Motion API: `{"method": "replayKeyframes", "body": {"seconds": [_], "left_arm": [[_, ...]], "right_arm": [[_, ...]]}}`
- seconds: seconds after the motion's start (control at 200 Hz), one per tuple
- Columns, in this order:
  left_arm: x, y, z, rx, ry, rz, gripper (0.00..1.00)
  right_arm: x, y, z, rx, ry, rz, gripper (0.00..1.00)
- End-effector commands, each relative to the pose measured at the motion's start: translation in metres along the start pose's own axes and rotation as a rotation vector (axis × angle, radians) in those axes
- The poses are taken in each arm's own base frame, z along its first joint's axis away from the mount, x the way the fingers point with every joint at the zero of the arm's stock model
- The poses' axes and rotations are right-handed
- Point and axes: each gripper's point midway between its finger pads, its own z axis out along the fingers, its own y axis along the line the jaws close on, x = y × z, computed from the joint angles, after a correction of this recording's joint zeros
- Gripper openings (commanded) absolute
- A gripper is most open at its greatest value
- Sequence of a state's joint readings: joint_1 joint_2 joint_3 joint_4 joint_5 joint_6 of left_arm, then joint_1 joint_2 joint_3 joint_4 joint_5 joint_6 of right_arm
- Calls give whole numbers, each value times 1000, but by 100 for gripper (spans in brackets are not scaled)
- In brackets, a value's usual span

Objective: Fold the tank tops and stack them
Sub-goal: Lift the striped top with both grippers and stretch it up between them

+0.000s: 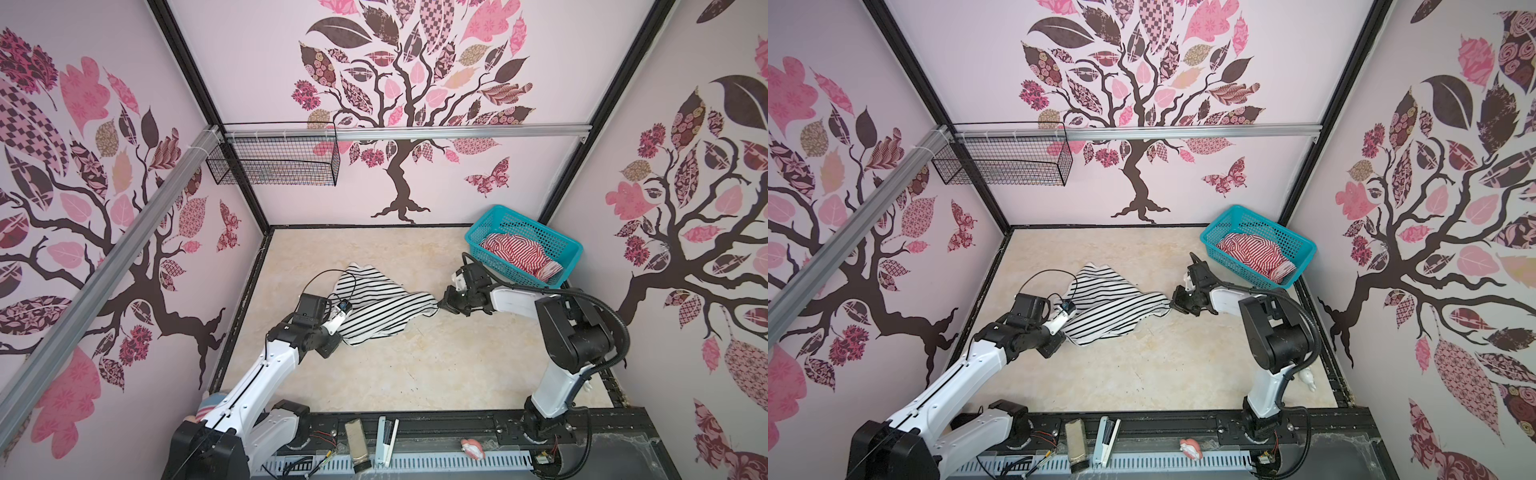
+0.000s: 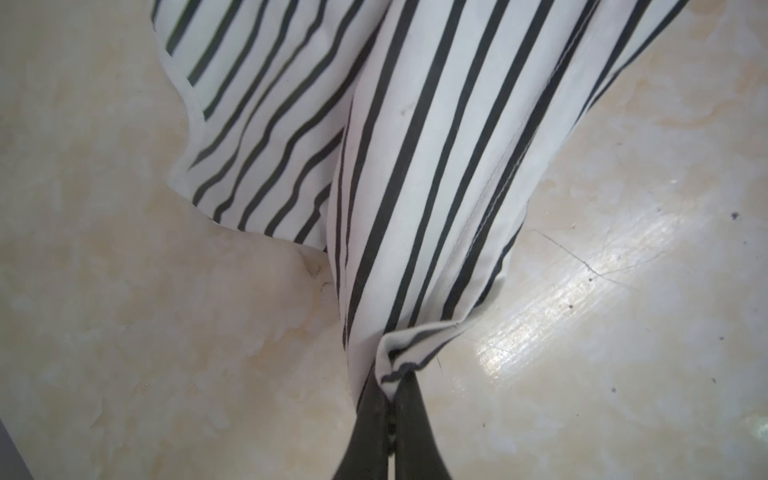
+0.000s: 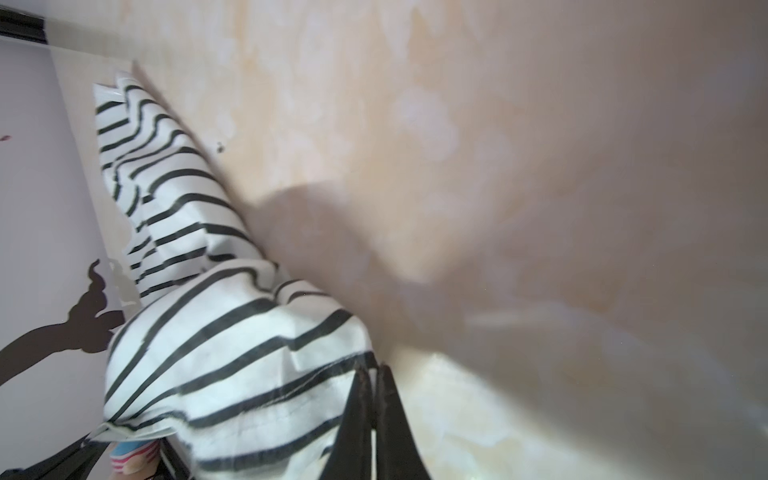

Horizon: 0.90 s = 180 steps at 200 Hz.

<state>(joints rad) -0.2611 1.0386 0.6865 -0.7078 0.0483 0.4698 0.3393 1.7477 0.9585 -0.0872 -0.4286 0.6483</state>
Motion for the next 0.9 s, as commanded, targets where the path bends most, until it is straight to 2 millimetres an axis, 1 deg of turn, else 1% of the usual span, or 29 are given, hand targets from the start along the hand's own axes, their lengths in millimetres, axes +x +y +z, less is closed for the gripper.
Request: {"method": "replayKeyframes", "body": {"seconds": [0.0,0.035,0.105,0.22,0.31,0.41,0.435,0.51,0.61,0.64,0.65,0.66,0.78,0.895], "left_arm": [[-66,33,-50,-86,-180,-51,0],[-83,38,-68,-94,-225,-55,0],[-115,52,-104,-126,-312,-63,0],[-161,80,-168,-221,-448,-95,0],[-189,96,-221,-281,-552,-122,0],[-209,105,-279,-333,-665,-146,0],[-212,107,-292,-344,-690,-153,0],[-215,112,-327,-391,-753,-179,0],[-212,114,-365,-435,-818,-208,0],[-210,112,-369,-435,-823,-212,0],[-210,111,-380,-443,-847,-212,0],[-209,111,-385,-446,-858,-213,0],[-195,104,-419,-475,-918,-224,0],[-183,98,-444,-496,-957,-235,0]], "right_arm": [[-26,64,-63,-101,-116,-72,0],[-32,78,-82,-116,-149,-88,0],[-45,114,-129,-158,-235,-135,0],[-56,165,-207,-207,-364,-213,0],[-57,200,-266,-228,-463,-280,0],[-50,229,-325,-262,-554,-340,0],[-48,236,-339,-274,-577,-352,0],[-38,250,-371,-315,-615,-384,0],[-25,260,-405,-357,-642,-414,0],[-21,263,-414,-370,-651,-422,0],[-20,263,-417,-373,-654,-424,0],[-19,263,-420,-374,-657,-425,0],[0,266,-453,-413,-688,-444,0],[17,270,-481,-461,-709,-462,0]]}}
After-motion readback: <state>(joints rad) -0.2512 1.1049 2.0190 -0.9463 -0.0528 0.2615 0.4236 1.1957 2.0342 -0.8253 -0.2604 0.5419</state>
